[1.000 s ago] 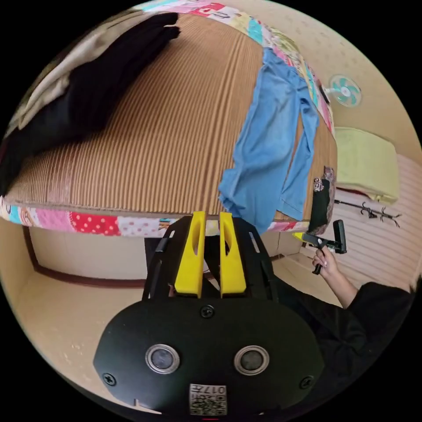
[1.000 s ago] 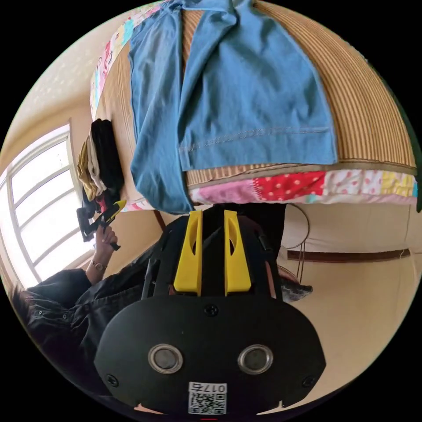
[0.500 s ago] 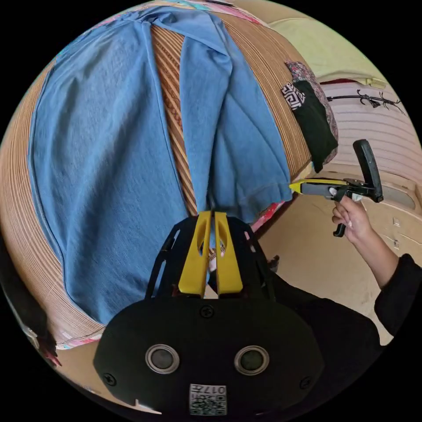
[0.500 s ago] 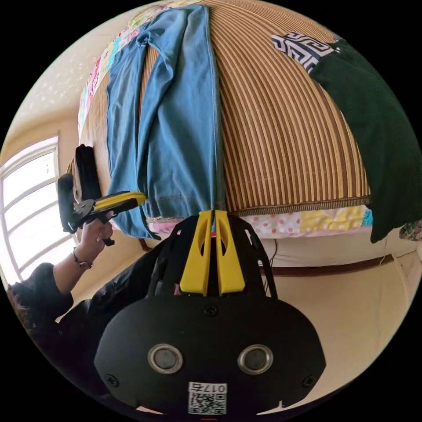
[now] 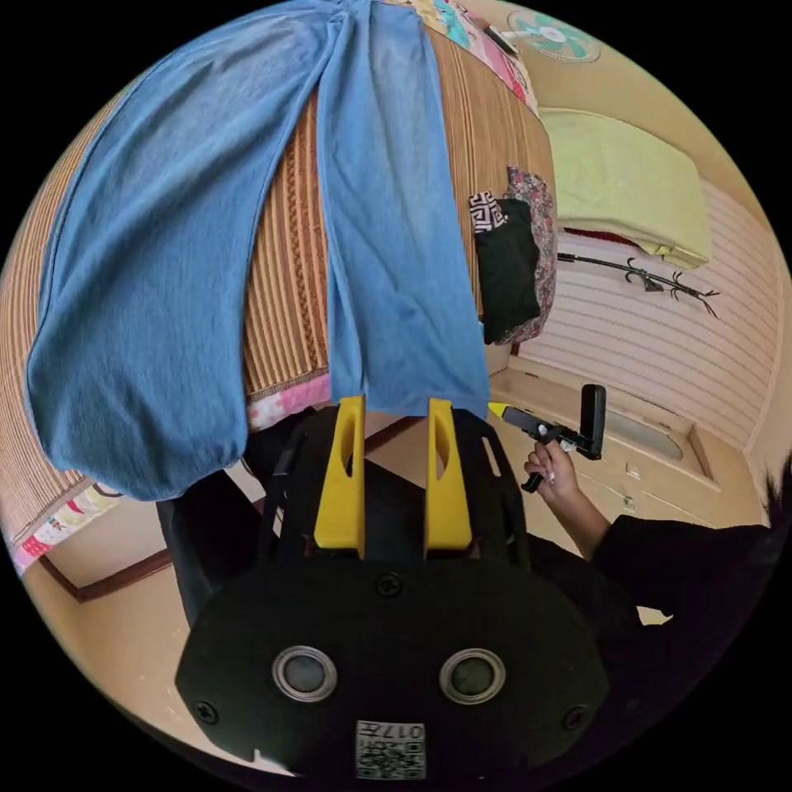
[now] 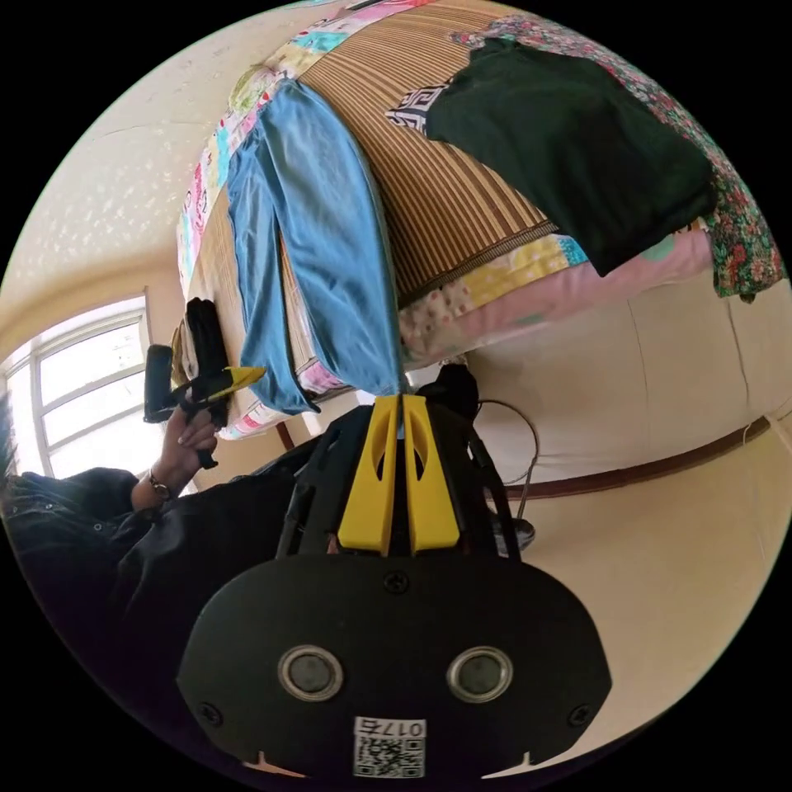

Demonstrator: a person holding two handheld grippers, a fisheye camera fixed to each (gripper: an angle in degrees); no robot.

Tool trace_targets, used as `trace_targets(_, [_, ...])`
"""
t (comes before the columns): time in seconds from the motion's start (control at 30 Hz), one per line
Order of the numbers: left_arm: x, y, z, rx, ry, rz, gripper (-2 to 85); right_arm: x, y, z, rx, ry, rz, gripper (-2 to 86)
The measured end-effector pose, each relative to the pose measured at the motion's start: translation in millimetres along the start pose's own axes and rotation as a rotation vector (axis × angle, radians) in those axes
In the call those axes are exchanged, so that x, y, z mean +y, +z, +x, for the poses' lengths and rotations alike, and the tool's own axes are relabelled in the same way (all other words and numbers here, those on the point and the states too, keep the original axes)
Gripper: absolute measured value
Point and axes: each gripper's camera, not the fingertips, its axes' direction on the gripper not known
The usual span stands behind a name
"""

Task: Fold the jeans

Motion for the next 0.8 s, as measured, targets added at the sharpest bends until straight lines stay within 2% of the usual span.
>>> trace_targets(0.1, [-26,1,64,0.011,0.129,0.005,15.2,14,-7,-32,-0.054,-0.098,-0.019,1.2])
trace_targets(0.2, [-42,28,115,-0.085,0.192,-0.054,16.4,26,-11,-59,-0.122,-0.191,-0.042,1.3])
trace_targets(0.27, [-44,64,130,-0.168,0.198,-0.158,11.1,28,-9,-73,-0.205,-0.288,-0.096,1.2])
trace_targets(0.33, [-33,69,129,-0.207,0.168,-0.1,1.1,22,-2,-75,-0.254,-0.422,-0.217,1.2])
trace_targets(0.37, [-23,65,127,-0.176,0.176,-0.033,0.2,12,5,-70,-0.222,-0.493,-0.312,1.2])
trace_targets(0.43, [-13,60,122,-0.152,0.154,0.0,-0.5,-17,9,-54,-0.067,-0.511,-0.365,1.5])
trace_targets(0.47, [-10,57,120,-0.15,0.147,0.012,-0.7,-49,5,-44,0.023,-0.498,-0.334,2.1])
trace_targets(0.53, [-6,53,117,-0.141,0.145,0.024,-0.8,-112,-6,-36,0.08,-0.455,-0.232,3.7])
trace_targets(0.7, [7,44,108,-0.106,0.118,0.114,-0.9,-305,-9,-66,-0.125,-0.388,0.099,11.5])
trace_targets(0.8, [15,45,111,-0.091,0.104,0.13,-0.9,-408,27,-109,-0.055,-0.321,0.155,14.0])
